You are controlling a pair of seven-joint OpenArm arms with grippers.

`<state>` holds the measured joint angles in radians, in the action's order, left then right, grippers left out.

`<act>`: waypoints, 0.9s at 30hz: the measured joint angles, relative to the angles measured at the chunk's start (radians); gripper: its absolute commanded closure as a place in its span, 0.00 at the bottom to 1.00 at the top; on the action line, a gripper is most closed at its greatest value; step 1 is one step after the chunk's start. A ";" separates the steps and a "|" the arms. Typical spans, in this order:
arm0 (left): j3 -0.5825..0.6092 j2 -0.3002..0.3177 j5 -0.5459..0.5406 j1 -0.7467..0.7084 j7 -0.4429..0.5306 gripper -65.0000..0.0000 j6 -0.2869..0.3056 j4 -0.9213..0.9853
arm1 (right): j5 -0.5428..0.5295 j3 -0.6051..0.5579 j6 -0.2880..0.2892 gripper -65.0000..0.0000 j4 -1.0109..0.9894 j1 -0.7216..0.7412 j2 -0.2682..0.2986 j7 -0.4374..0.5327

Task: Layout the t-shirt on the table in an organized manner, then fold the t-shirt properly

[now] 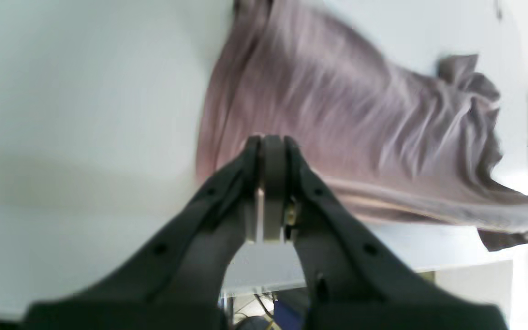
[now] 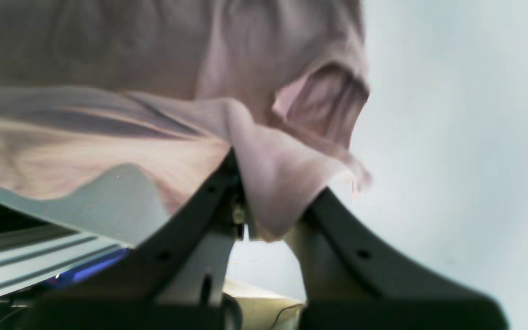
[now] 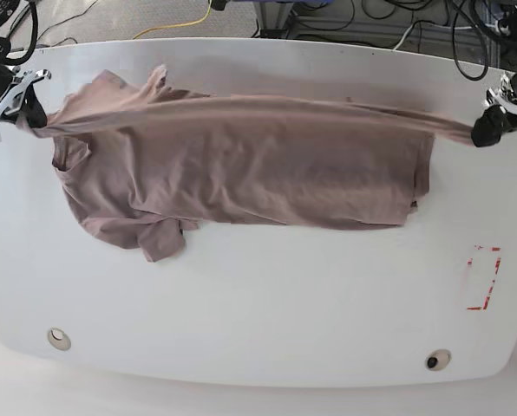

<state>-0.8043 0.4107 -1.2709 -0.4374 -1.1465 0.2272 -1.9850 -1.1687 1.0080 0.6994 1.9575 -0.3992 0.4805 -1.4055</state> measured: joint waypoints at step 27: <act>0.447 0.103 0.195 1.063 -0.025 1.00 0.011 0.066 | 0.231 -0.248 -0.006 1.00 -0.147 0.740 0.117 -0.005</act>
<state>-0.3573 0.5133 -1.0760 0.6254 -1.1717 0.2382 -1.9186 -0.9379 0.7597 0.6930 1.8103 0.3405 0.5976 -1.4109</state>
